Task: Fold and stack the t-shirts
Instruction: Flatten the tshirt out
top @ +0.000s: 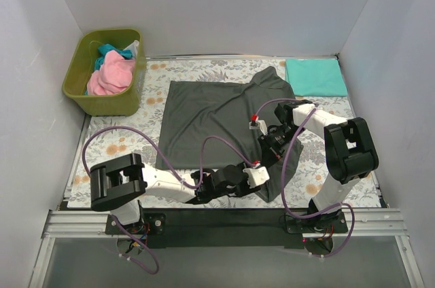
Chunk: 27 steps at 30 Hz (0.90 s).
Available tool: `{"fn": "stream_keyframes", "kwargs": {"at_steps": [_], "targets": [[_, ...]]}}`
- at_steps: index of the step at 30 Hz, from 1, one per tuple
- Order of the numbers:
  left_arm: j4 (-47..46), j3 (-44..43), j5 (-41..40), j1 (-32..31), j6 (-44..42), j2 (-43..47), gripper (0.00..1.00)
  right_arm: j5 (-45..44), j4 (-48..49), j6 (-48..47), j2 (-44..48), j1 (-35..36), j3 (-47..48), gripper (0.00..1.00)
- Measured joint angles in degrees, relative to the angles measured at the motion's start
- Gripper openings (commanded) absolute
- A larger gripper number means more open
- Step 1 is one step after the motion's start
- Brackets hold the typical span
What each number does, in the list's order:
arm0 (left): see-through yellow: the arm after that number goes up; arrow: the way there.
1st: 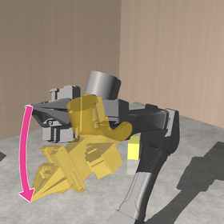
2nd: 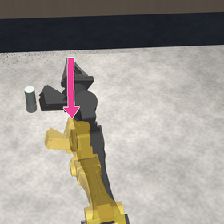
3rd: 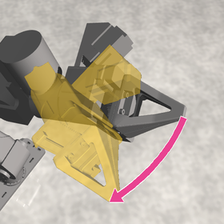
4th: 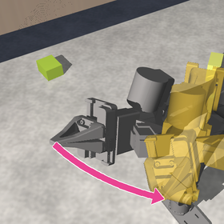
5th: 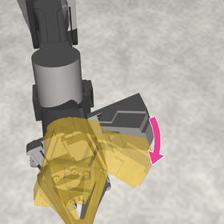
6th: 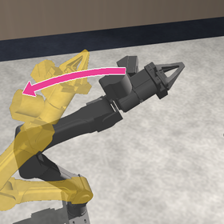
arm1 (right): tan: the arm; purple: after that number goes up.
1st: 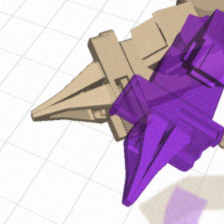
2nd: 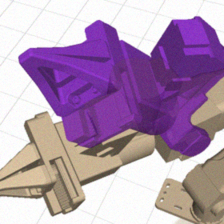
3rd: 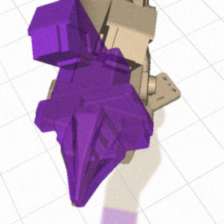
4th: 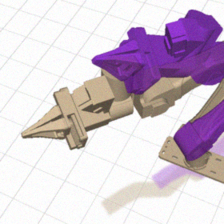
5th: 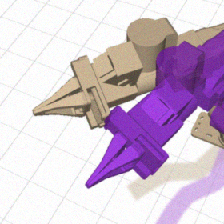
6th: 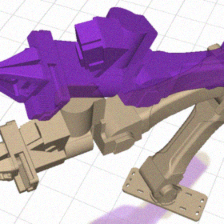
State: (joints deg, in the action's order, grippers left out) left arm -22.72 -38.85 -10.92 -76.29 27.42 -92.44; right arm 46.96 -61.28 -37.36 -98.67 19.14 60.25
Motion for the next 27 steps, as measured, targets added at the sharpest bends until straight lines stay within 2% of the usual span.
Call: {"fn": "stream_keyframes", "kwargs": {"at_steps": [5, 18, 23, 27], "targets": [[-4.2, -0.3, -3.4, -0.7, 0.4, -1.4, 0.47, 1.4, -0.1, 0.2, 0.0, -0.1, 0.0, 0.01], [-7.6, -2.5, -5.6, -1.5, 0.8, -7.5, 0.45, 3.4, -0.1, 0.6, 0.0, -1.2, 0.0, 0.01], [-9.9, -3.5, -6.9, -1.4, 0.6, -8.3, 0.40, 3.8, -0.2, 0.5, 0.0, -1.2, 0.0, 0.01], [-10.4, -3.7, -7.5, -1.3, 0.5, -8.6, 0.30, 3.8, -0.2, 0.3, 0.0, -1.2, 0.0, 0.01]]}}
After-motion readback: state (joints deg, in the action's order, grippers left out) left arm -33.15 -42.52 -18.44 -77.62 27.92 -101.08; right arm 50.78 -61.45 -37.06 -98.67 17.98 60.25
